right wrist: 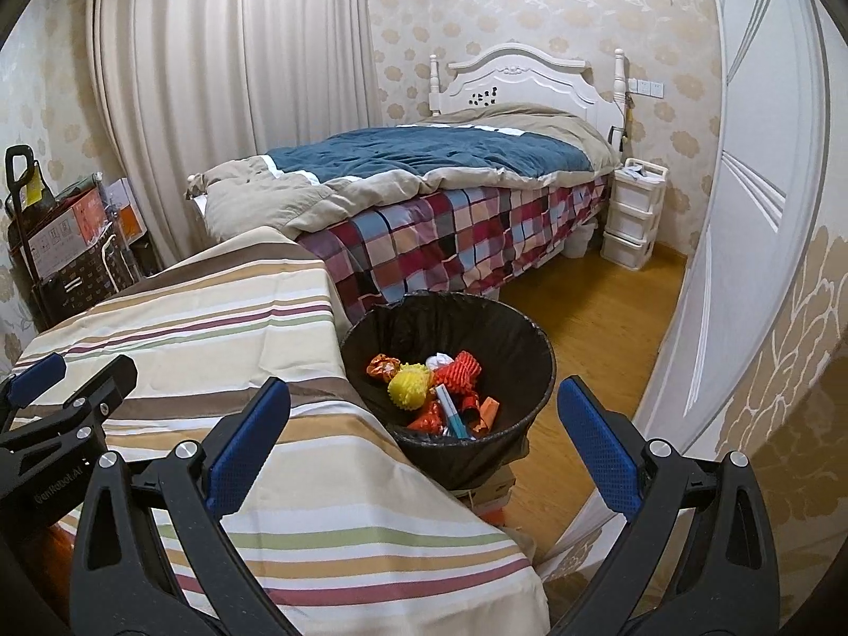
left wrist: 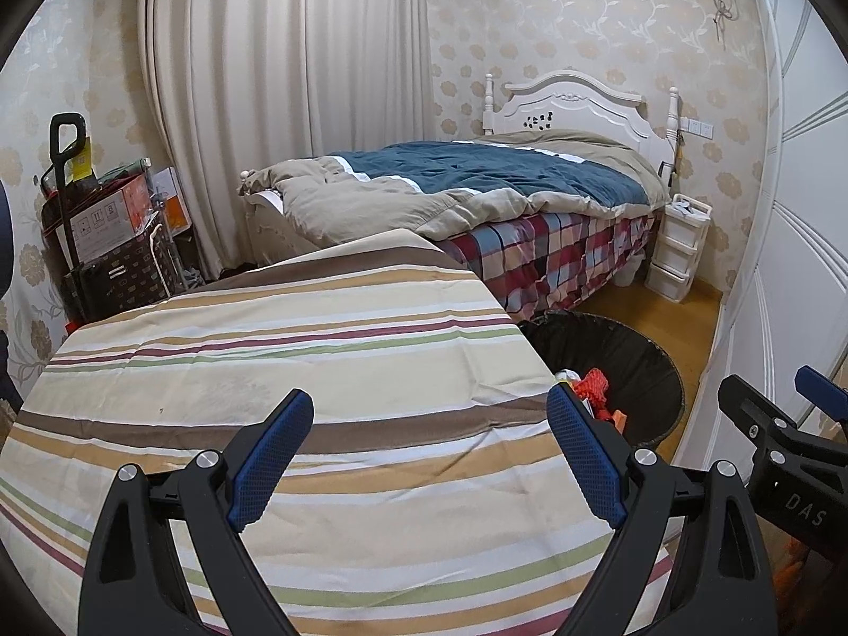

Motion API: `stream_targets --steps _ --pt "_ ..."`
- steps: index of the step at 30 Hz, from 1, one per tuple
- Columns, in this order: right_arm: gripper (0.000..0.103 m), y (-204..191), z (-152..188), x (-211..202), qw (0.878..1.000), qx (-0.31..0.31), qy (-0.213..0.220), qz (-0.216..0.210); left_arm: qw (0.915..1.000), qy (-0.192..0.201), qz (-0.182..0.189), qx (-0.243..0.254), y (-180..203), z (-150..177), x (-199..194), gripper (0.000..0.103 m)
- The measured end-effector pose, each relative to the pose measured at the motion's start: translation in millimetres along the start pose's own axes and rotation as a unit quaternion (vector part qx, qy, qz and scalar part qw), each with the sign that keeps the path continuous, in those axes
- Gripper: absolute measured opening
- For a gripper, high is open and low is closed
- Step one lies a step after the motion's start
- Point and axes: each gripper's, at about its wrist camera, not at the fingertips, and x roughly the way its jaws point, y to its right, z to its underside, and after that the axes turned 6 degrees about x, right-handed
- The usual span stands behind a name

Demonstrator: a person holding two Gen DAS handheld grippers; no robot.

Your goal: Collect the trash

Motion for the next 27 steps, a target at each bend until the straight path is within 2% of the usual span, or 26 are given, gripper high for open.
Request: stream_targets --steps 27 --pt "0.098 -1.1 -1.3 -2.2 1.000 0.000 -0.002 0.000 1.0000 -0.004 0.002 0.002 4.0 3.6 -1.3 0.089"
